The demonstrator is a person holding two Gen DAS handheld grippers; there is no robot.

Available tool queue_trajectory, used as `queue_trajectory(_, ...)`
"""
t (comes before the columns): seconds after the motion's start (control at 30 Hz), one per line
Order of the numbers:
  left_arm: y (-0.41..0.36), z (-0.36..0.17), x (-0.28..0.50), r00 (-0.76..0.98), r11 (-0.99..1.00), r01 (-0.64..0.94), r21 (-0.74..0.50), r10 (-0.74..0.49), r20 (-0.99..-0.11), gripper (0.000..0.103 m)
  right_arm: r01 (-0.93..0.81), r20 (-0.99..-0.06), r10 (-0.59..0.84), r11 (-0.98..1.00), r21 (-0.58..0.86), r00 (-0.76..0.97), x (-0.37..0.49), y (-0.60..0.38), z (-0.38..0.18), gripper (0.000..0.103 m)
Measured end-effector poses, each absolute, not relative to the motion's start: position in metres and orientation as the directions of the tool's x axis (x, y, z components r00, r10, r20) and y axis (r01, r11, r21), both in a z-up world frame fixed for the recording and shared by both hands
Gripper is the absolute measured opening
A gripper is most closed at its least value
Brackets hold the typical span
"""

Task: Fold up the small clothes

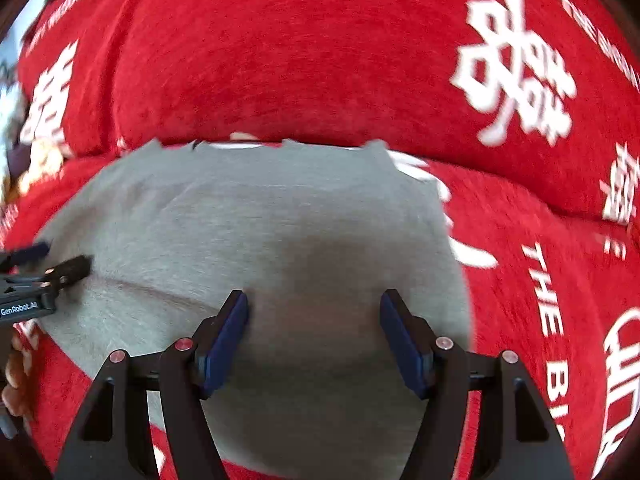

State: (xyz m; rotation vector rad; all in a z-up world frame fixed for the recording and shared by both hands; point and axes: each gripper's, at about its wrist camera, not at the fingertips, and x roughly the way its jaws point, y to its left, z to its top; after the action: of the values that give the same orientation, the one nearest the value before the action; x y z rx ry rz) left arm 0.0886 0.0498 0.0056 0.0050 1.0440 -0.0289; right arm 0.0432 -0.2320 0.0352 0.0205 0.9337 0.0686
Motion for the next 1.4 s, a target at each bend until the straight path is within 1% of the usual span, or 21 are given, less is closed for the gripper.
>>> queue_trajectory(0.07,0.06,0.012,0.083,0.496,1.0,-0.003,-0.028,-0.023,-0.868,0.103,-0.019,-0.811,0.03,1.0,0.024,0.584,0.039,-0.232,0.043,0.071)
queue_trajectory(0.1,0.063,0.018,0.078,0.502,0.999,-0.028,-0.032,-0.014,-0.865,0.103,0.029,-0.807,-0.027,1.0,-0.012,0.59,0.034,-0.232,0.048,0.072)
queue_trajectory(0.13,0.065,0.022,0.073,0.512,0.999,-0.037,-0.039,-0.015,-0.859,0.103,0.038,-0.795,-0.028,0.999,-0.007,0.606,0.026,-0.23,0.054,0.072)
queue_trajectory(0.2,0.06,0.03,0.061,0.528,0.997,-0.022,-0.076,-0.053,-0.848,0.103,0.007,-0.775,0.04,0.998,0.057,0.631,0.013,-0.221,0.061,0.072)
queue_trajectory(0.23,0.051,0.034,0.055,0.533,0.996,-0.001,-0.084,-0.071,-0.843,0.103,-0.014,-0.775,0.059,0.998,0.065,0.63,0.009,-0.212,0.061,0.072)
queue_trajectory(0.3,0.036,0.034,0.05,0.546,0.998,0.031,-0.046,-0.055,-0.836,0.103,-0.078,-0.782,0.069,0.997,0.025,0.619,0.003,-0.184,0.054,0.072)
queue_trajectory(0.4,0.018,0.022,0.046,0.539,0.997,0.061,0.04,0.0,-0.842,0.103,-0.124,-0.807,0.037,0.991,-0.045,0.589,-0.002,-0.16,0.034,0.072)
queue_trajectory(0.47,0.021,0.009,0.047,0.511,0.996,0.051,0.077,0.04,-0.858,0.103,-0.099,-0.83,0.011,0.994,-0.054,0.558,-0.001,-0.167,0.02,0.072)
queue_trajectory(0.5,0.025,0.003,0.044,0.492,0.995,0.039,0.089,0.058,-0.869,0.103,-0.083,-0.82,0.036,0.996,-0.014,0.572,-0.004,-0.179,0.018,0.074)
queue_trajectory(0.57,0.045,-0.002,0.036,0.492,1.0,0.029,0.003,-0.012,-0.87,0.103,-0.047,-0.814,0.057,0.998,0.037,0.578,-0.01,-0.2,0.019,0.074)
queue_trajectory(0.73,0.084,0.01,0.008,0.515,0.998,-0.031,-0.056,-0.032,-0.856,0.103,-0.001,-0.812,0.041,0.999,0.049,0.582,-0.032,-0.24,0.028,0.074)
queue_trajectory(0.83,0.131,0.006,-0.005,0.516,0.967,-0.14,-0.212,-0.112,-0.849,0.103,0.041,-0.791,-0.002,0.999,0.029,0.611,-0.046,-0.247,0.043,0.076)
queue_trajectory(0.9,0.153,-0.004,-0.002,0.489,0.927,-0.186,-0.325,-0.2,-0.849,0.103,0.037,-0.784,0.02,0.998,0.055,0.62,-0.049,-0.246,0.049,0.076)
queue_trajectory(0.93,0.155,-0.002,-0.001,0.509,0.923,-0.174,-0.343,-0.215,-0.834,0.103,0.035,-0.78,0.03,0.997,0.066,0.625,-0.049,-0.243,0.052,0.076)
queue_trajectory(1.07,0.137,-0.003,0.019,0.491,0.905,-0.097,-0.413,-0.317,-0.811,0.103,-0.003,-0.769,0.062,0.997,0.077,0.637,-0.045,-0.223,0.061,0.076)
queue_trajectory(1.17,0.125,-0.007,0.041,0.504,0.89,-0.103,-0.444,-0.338,-0.795,0.103,-0.036,-0.769,0.077,0.997,0.069,0.634,-0.04,-0.204,0.065,0.076)
queue_trajectory(1.23,0.126,-0.01,0.053,0.518,0.856,-0.094,-0.508,-0.393,-0.759,0.103,-0.054,-0.775,0.092,0.996,0.075,0.625,-0.034,-0.196,0.067,0.076)
queue_trajectory(1.3,0.132,-0.013,0.06,0.533,0.787,-0.062,-0.614,-0.494,-0.687,0.103,-0.06,-0.779,0.104,0.995,0.085,0.619,-0.027,-0.192,0.069,0.076)
queue_trajectory(1.33,0.138,-0.017,0.061,0.543,0.738,-0.049,-0.673,-0.546,-0.638,0.103,-0.064,-0.782,0.108,0.994,0.087,0.613,-0.02,-0.19,0.072,0.076)
queue_trajectory(1.37,0.14,-0.018,0.063,0.551,0.713,-0.043,-0.7,-0.567,-0.612,0.102,-0.068,-0.787,0.113,0.994,0.09,0.607,-0.013,-0.188,0.073,0.076)
queue_trajectory(1.4,0.146,-0.02,0.061,0.565,0.692,-0.04,-0.721,-0.579,-0.588,0.091,-0.075,-0.793,0.118,0.993,0.091,0.597,-0.001,-0.182,0.075,0.076)
